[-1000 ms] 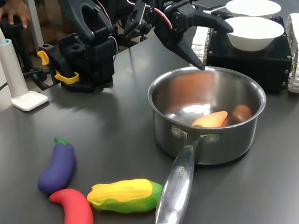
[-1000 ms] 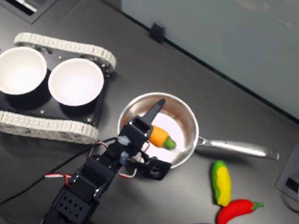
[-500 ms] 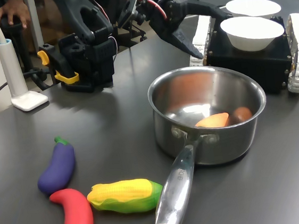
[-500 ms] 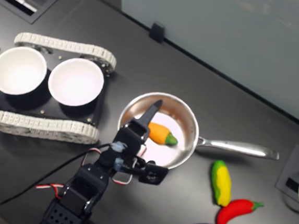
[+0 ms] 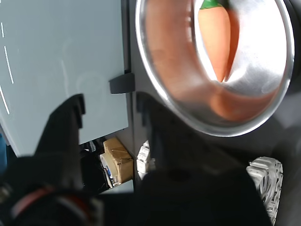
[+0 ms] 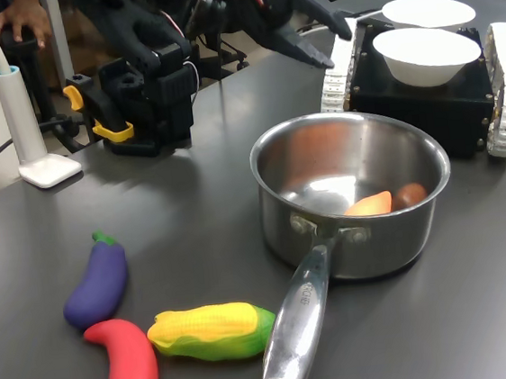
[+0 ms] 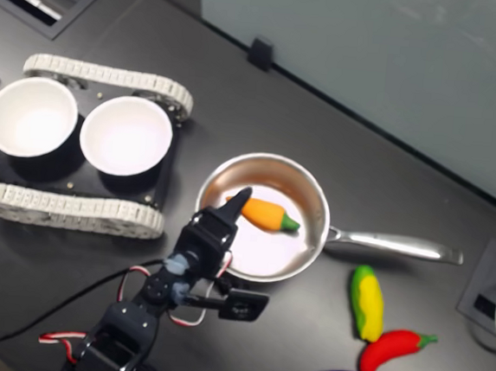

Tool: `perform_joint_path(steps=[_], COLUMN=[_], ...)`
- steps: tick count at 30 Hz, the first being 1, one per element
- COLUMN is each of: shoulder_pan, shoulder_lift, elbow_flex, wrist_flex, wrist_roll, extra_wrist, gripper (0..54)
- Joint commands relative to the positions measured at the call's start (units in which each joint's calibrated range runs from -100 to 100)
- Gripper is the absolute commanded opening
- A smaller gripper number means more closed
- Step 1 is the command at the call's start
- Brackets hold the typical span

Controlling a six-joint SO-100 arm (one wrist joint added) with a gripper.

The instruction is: Pick up the carrot and place them in the pan

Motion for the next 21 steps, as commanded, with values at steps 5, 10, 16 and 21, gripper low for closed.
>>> perform_joint_path(steps=[5,10,16,21], shoulder_pan=[0.04,1.19,0.50,0.50], shoulder_lift=[-7.01,-10.72,-15.61,-18.99], elbow_flex=[-2.06,-2.06,-2.06,-2.70], wrist_flex=[0.89,3.28,6.35,9.68], wrist_roll=[-0.05,-0.39,-1.03,-1.12], extra_wrist=[0.40,-0.94,-1.95,-3.21], gripper=[6.3,2.2,0.0,0.0])
